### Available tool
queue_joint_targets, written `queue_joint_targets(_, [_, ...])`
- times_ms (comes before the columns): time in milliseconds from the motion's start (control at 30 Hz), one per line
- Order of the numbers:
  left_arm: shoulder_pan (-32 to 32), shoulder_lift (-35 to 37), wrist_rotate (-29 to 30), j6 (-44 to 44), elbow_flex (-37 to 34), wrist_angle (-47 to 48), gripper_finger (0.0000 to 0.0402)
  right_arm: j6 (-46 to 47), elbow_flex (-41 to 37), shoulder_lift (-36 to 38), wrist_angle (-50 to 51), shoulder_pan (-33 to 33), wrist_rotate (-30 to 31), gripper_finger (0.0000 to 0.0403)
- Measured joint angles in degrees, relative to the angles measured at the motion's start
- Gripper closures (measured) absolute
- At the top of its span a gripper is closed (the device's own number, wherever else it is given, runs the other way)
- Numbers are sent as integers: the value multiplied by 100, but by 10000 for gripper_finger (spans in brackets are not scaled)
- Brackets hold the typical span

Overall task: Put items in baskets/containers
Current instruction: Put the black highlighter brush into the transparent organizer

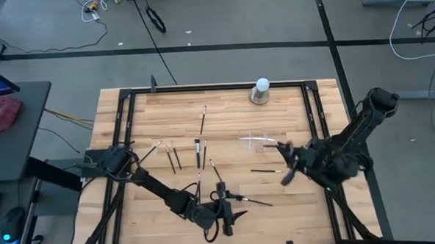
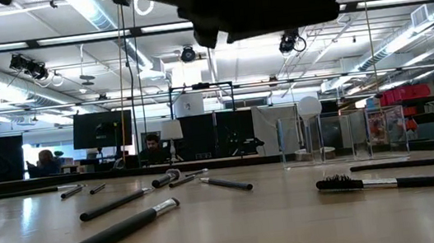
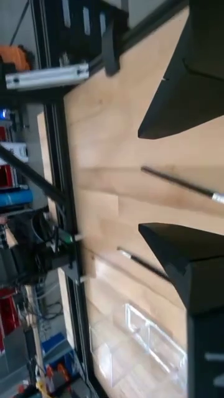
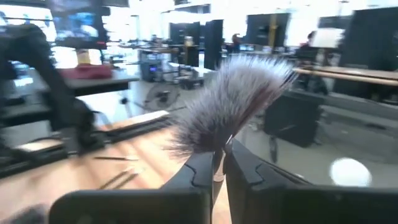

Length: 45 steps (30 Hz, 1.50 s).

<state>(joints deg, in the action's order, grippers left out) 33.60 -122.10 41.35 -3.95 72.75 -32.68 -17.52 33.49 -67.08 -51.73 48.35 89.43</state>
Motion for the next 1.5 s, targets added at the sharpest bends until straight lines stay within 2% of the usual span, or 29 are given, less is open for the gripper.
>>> queue_joint_targets(267, [71,-2,0,4,0,-1,185,1766,-1083,253,350,-1033,-1178,391])
queue_joint_targets(400, [71,-2,-1,4,0,-3,190,3437,-1071,254,2026,-1693,-2156,391])
queue_joint_targets(533, [74,-2,-27,-21,0,-3,191,4948,-965,253,3752,-2296,-2550,391])
queue_joint_targets(633, [75,-2,-71,-35,0,-3,191,5484,-961,253,4354,-2599,-2915,391])
queue_joint_targets(900, [71,-2,-71,-39,0,-6,191,5935,-961,248,4794,-3273,-4213,376])
queue_joint_targets(1100, [73,-2,-71,-42,0,-7,191,6257,-967,248,5074,-3684,-4842,367])
queue_joint_targets(1300, [73,-4,-70,-91,0,-5,191,6338,-967,248,5422,-3915,-5053,351])
queue_joint_targets(1500, [71,-4,-181,-160,0,-5,191,6213,-972,339,5708,-4107,-5053,281])
